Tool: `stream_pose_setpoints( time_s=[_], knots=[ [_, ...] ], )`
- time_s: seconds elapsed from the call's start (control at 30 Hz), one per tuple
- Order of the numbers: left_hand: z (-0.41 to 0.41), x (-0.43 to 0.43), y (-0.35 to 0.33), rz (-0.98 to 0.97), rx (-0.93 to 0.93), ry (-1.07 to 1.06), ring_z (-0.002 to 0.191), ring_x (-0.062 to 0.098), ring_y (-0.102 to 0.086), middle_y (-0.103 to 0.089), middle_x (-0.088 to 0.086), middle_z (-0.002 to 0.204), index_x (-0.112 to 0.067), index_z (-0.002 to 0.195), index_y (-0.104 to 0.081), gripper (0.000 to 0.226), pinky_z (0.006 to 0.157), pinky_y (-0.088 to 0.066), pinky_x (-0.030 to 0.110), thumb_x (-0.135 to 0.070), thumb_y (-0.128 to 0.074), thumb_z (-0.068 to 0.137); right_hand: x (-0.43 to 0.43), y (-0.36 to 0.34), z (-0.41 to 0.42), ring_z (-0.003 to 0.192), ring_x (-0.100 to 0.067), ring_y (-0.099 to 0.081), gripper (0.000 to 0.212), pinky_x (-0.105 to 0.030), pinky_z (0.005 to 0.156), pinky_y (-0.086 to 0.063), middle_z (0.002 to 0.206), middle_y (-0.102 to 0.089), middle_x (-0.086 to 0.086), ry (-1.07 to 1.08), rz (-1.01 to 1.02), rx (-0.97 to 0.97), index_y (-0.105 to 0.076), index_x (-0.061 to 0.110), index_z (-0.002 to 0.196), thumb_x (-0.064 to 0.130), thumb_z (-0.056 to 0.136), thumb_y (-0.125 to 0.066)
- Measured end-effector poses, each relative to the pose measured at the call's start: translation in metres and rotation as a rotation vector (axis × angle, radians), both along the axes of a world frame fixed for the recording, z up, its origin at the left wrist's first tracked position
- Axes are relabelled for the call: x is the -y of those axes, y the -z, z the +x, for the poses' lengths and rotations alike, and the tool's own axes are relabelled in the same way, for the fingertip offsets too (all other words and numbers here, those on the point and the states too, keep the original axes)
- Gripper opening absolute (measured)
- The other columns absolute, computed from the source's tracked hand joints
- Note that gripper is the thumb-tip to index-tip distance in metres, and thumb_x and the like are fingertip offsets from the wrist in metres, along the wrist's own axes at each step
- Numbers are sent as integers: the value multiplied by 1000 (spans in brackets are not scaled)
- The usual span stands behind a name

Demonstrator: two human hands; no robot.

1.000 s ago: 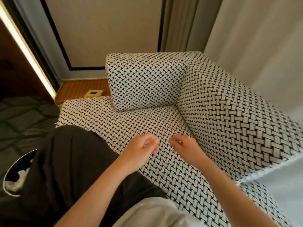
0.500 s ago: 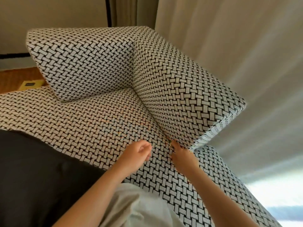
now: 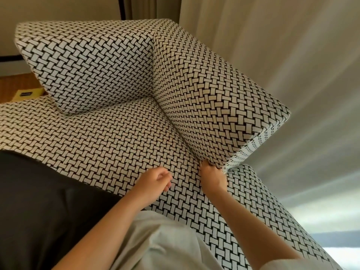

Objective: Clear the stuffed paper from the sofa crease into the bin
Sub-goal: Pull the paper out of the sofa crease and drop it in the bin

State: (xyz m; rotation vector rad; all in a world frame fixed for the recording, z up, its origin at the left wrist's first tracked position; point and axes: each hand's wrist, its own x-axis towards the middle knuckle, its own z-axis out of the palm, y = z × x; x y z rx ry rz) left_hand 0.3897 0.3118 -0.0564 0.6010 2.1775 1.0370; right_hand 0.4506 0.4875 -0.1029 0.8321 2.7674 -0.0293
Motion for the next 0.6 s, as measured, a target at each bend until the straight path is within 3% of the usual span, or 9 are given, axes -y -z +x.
stream_pose_setpoints(
  time_s=[0.13, 0.2, 0.23, 0.33, 0.4, 0.5, 0.6],
  knots=[
    [6, -10, -6, 11, 3, 25, 87, 11, -61, -64, -1, 91, -16, 93, -59, 21, 84, -50, 28, -26, -40, 96, -6, 12, 8, 75, -18, -65, 18, -24, 63, -53, 89, -65, -5, -69, -11, -201, -48, 8, 110, 4, 93, -45],
    [8, -18, -7, -1, -19, 43, 91, 13, -61, -65, 0, 96, -17, 97, -59, 22, 86, -49, 30, -28, -40, 96, -9, 21, 18, 48, -11, -51, 11, -14, 41, -39, 64, -56, 2, -148, -78, -479, -56, 8, 89, 0, 91, -48],
    [9, -23, -7, -8, -23, 46, 94, 14, -60, -64, 1, 101, -17, 102, -58, 23, 87, -48, 30, -29, -39, 96, -10, 24, 24, 42, -8, -43, 15, -9, 37, -29, 58, -48, 6, -157, -110, -623, -56, 9, 78, 2, 90, -50],
    [13, -46, -6, -51, 9, 65, 107, 11, -51, -56, 0, 122, -18, 123, -50, 33, 86, -38, 23, -33, -37, 97, -8, 29, 43, 57, -10, -45, 19, -9, 49, -34, 75, -48, 6, -136, -258, -878, -58, 5, 72, 11, 89, -52],
    [20, -66, -8, -73, 70, 88, 118, 15, -46, -48, 1, 133, -18, 133, -42, 39, 90, -34, 23, -34, -34, 98, -5, 28, 51, 66, -8, -47, 19, -13, 55, -39, 80, -50, 6, -105, -401, -935, -59, 4, 74, 12, 90, -51],
    [33, -81, -9, -32, 167, 84, 128, 18, -38, -38, 2, 143, -18, 140, -33, 44, 98, -30, 26, -35, -28, 100, 7, 11, 59, 60, -2, -45, 18, -12, 55, -36, 67, -50, 14, -27, -690, -912, -58, 15, 75, 9, 91, -51],
    [42, -72, 2, 36, 349, 10, 118, 19, -49, -53, 4, 127, -18, 123, -50, 39, 104, -35, 31, -38, -26, 99, 22, -5, 61, 64, -6, -59, 23, -19, 61, -49, 67, -62, 11, 76, -932, -865, -66, 21, 80, 4, 90, -54]
  ],
)
